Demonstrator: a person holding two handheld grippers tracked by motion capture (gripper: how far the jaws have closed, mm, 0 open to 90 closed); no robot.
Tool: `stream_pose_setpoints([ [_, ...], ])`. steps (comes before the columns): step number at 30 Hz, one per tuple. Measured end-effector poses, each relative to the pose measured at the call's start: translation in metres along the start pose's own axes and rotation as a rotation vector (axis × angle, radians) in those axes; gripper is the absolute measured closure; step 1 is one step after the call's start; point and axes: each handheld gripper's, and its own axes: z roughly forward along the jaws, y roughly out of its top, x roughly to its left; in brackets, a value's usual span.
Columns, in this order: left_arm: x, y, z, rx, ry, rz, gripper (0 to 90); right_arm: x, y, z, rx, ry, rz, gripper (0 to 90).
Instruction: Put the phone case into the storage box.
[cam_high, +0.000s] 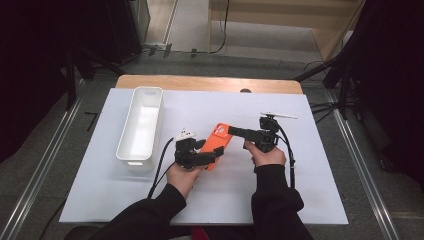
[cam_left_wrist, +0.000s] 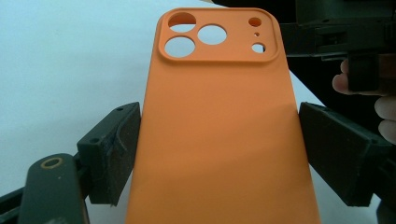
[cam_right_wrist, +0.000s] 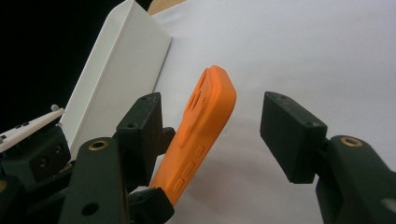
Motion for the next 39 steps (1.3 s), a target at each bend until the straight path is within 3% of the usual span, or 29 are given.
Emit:
stream_pose_setpoints([
  [20, -0.004, -0.002, -0.001, -0.006, -0.013, -0.031, 16.3, 0.004, 0.0, 0.016, 0.017, -0.013, 0.05, 54.6],
  [25, -0.005, -0.003, -0.001, -0.019, -0.005, -0.022, 16.2, 0.005, 0.001, 0.017, 0.011, -0.016, 0.064, 64.5],
  [39, -0.009, -0.008, -0.001, -0.047, 0.02, 0.005, 16.2, 0.005, 0.002, 0.018, 0.017, -0.002, 0.079, 69.5],
])
